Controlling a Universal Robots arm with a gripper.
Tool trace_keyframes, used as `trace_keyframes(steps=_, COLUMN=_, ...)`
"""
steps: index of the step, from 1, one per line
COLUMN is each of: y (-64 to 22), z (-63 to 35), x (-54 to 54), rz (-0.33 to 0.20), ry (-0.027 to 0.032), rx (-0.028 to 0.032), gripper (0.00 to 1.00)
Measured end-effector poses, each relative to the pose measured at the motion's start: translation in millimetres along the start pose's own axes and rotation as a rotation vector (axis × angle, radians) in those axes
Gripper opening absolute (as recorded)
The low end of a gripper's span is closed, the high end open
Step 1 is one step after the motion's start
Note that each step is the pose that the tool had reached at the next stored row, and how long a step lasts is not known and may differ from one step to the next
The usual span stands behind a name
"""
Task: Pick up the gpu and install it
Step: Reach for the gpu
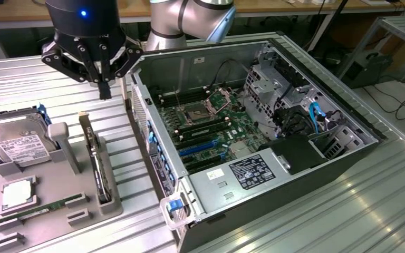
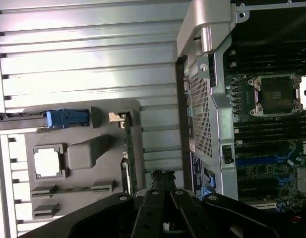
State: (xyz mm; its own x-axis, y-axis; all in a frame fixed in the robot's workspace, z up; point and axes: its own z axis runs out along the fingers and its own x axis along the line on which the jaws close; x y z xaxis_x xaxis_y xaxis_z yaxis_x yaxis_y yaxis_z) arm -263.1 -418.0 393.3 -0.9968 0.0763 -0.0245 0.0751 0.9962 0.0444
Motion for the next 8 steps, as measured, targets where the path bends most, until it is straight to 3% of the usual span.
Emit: trace_keyframes(steps=8, y=-3.4, z=-0.3, x=6.5, rz=0.000, ry=0.0001, rx=0.0001, gripper=0.11)
